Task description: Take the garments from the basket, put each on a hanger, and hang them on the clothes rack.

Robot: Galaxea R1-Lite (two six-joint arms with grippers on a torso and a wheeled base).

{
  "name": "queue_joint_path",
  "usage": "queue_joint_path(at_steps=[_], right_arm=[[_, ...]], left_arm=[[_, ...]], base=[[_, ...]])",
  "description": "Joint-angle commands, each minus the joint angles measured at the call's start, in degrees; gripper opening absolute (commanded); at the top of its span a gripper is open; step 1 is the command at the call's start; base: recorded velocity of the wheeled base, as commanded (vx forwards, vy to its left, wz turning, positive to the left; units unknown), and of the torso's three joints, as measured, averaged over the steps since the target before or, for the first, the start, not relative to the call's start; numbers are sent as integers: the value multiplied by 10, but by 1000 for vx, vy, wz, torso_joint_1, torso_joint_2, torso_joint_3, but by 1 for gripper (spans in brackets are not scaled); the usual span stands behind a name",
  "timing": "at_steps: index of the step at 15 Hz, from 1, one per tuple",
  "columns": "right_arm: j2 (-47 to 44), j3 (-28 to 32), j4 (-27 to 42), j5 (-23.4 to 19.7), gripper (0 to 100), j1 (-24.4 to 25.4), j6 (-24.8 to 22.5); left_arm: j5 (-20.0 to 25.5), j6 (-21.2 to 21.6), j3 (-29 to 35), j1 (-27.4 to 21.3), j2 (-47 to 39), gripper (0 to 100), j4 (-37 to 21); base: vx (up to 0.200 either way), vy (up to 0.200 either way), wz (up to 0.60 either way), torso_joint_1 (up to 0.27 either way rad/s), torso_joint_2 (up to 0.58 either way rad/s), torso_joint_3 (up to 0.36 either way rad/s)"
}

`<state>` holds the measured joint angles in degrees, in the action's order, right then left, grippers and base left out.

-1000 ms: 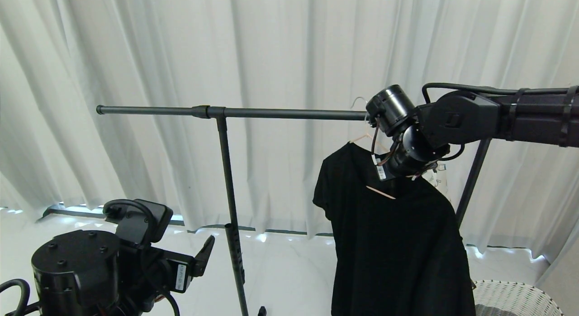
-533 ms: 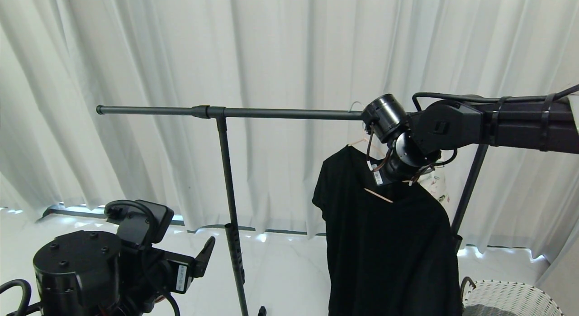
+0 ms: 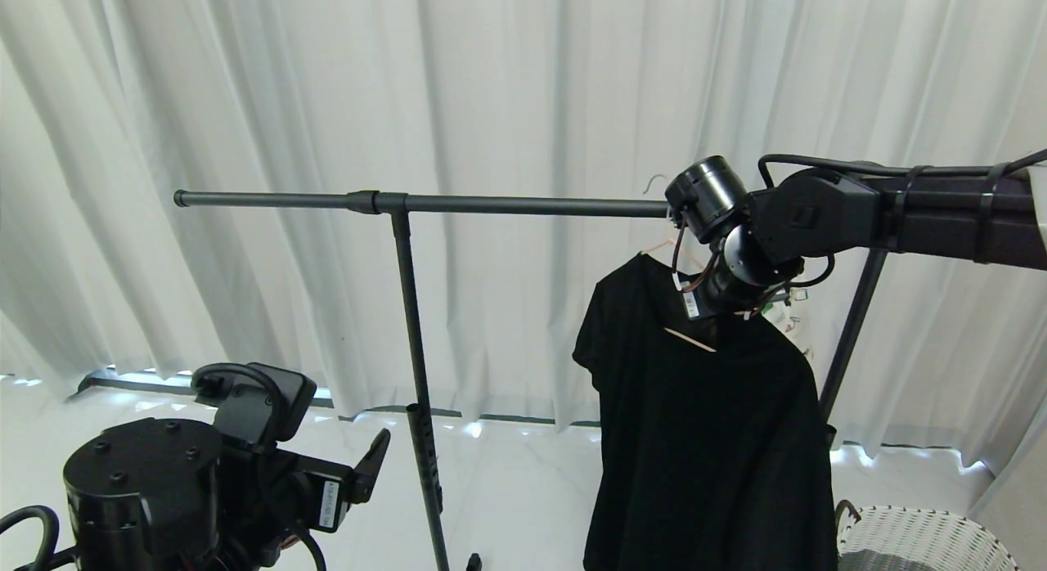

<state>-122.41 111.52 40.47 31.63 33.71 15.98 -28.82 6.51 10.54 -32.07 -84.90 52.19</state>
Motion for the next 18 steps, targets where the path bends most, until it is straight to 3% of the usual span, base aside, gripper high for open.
queue_joint_path(at_steps=[1,12,13,18], right_arm=[[-6,5,0,0,0,-6,-1],[-17,16,0,0,0,-10,-6],[-17,17,-1,0,100,-10,-6],[-17,21,-3,0,100,-10,-2]], left_arm=[[0,0,-1,0,0,100,0],[0,0,-1,0,0,100,0],[0,0,-1,0,0,100,0],[0,0,-1,0,0,100,0]], base=[[0,0,0,0,0,0],[0,0,0,0,0,0],[0,0,0,0,0,0],[0,0,0,0,0,0]])
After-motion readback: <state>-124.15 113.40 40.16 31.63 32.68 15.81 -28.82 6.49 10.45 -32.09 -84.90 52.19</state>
